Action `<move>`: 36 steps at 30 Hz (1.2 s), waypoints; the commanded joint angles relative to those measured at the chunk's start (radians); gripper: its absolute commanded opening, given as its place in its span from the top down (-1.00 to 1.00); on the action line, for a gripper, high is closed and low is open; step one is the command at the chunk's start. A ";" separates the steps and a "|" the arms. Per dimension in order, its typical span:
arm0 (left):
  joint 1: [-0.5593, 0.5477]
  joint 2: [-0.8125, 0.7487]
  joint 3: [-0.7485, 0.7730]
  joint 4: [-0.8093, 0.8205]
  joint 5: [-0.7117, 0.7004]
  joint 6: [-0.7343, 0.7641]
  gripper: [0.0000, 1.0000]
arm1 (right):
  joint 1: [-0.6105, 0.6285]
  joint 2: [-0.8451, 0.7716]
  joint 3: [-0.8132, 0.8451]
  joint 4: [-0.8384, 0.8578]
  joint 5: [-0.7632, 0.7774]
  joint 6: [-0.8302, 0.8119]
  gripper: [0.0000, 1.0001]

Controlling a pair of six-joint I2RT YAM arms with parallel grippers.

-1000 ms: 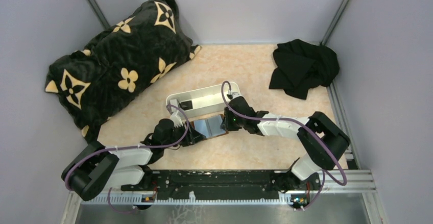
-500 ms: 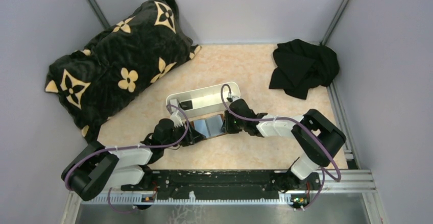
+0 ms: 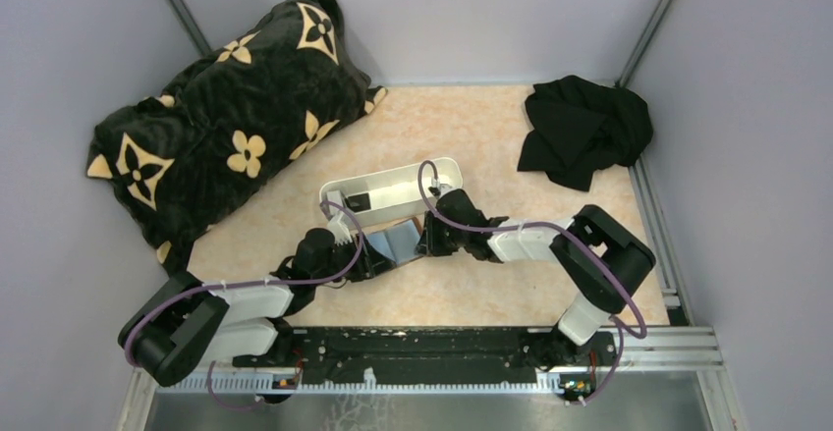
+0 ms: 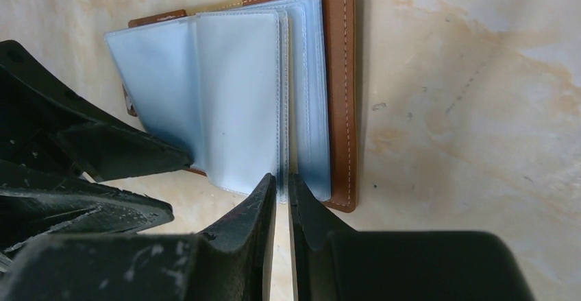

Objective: Take the credit cards out of the card holder

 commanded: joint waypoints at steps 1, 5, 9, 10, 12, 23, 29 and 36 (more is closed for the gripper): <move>0.006 0.010 -0.010 -0.033 0.000 0.013 -0.05 | 0.031 0.026 0.062 0.045 -0.052 0.005 0.74; 0.006 0.005 -0.014 -0.036 -0.006 0.016 -0.05 | 0.045 0.068 0.085 0.054 -0.069 0.003 0.68; 0.006 0.002 -0.016 -0.038 -0.004 0.016 -0.05 | 0.051 0.086 0.095 0.079 -0.086 0.005 0.47; 0.006 0.000 -0.017 -0.038 -0.004 0.017 -0.05 | 0.052 0.090 0.097 0.083 -0.091 0.005 0.44; 0.006 -0.003 -0.017 -0.040 -0.006 0.019 -0.04 | 0.052 0.098 0.101 0.092 -0.098 0.005 0.41; 0.006 -0.014 -0.018 -0.050 -0.012 0.023 -0.04 | 0.052 0.119 0.121 0.156 -0.178 0.009 0.47; 0.006 -0.007 -0.019 -0.046 -0.011 0.027 -0.04 | 0.052 0.128 0.109 0.225 -0.231 0.037 0.45; 0.006 -0.002 -0.019 -0.042 -0.006 0.028 -0.04 | 0.051 0.119 0.098 0.287 -0.265 0.063 0.45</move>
